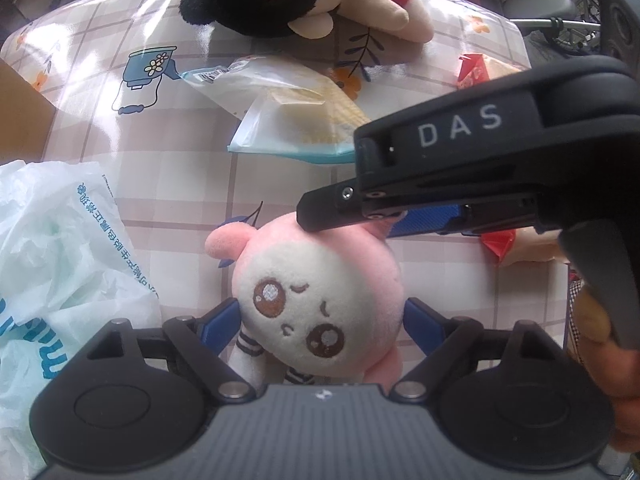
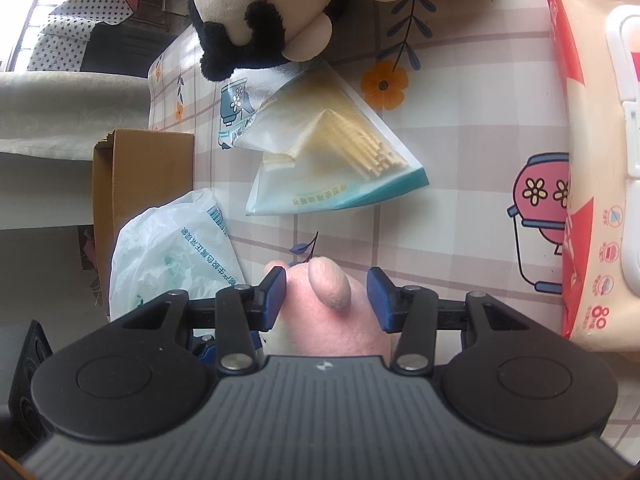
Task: Organize soft objects
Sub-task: 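Grasp the pink plush bunny with the left tool while the right tool moves toward the clear bag, then grasp the clear bag of yellow sticks with the right tool while the left tool holds the bunny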
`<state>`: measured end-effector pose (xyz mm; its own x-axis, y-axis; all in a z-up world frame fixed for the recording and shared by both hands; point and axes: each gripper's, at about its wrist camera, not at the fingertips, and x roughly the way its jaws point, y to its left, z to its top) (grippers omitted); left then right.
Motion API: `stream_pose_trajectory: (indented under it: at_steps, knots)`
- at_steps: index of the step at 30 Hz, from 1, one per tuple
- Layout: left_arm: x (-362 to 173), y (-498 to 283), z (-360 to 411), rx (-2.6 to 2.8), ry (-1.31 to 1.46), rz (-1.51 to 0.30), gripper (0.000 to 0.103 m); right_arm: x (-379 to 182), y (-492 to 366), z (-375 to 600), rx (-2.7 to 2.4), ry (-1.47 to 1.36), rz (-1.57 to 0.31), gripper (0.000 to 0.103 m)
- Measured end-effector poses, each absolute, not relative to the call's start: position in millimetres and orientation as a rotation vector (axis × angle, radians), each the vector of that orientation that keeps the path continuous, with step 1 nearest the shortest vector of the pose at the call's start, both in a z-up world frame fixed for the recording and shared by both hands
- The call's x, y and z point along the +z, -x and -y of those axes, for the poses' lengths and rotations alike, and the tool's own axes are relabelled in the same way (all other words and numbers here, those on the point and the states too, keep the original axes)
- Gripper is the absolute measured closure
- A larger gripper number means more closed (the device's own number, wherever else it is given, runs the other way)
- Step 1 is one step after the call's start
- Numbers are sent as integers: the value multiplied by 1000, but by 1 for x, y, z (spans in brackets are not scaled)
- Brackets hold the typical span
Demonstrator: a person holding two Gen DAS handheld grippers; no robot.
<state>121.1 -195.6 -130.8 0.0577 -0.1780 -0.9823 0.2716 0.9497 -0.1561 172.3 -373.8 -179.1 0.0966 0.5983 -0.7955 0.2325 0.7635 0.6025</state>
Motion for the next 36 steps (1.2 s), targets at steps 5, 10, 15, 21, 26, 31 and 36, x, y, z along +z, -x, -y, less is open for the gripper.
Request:
stream_pose_trajectory:
  at_steps: [5,10,15,21,26,31,36]
  knots:
    - [-129,-121,199,-334,-89,-1463,14,-172,-173,376,308,-669,-1462,56]
    - [-127,-120,194,-328,-50,-1458,15,-150,-186,384,292,-587,-1363,37]
    - [-129,-120,184,-307,-3,-1467,16,-141,-212,378,288,-479,-1311,25]
    - [-131,-122,172,-271,42,-1473,16,-150,-247,343,337,-308,-1313,17]
    - [-132,-124,168,-274,60,-1477,16,-172,-264,311,369,-170,-1362,14]
    - [-132,-125,167,-275,69,-1477,16,-186,-263,297,381,-93,-1390,17]
    - [-130,-127,166,-277,70,-1477,17,-182,-256,303,381,-85,-1368,41]
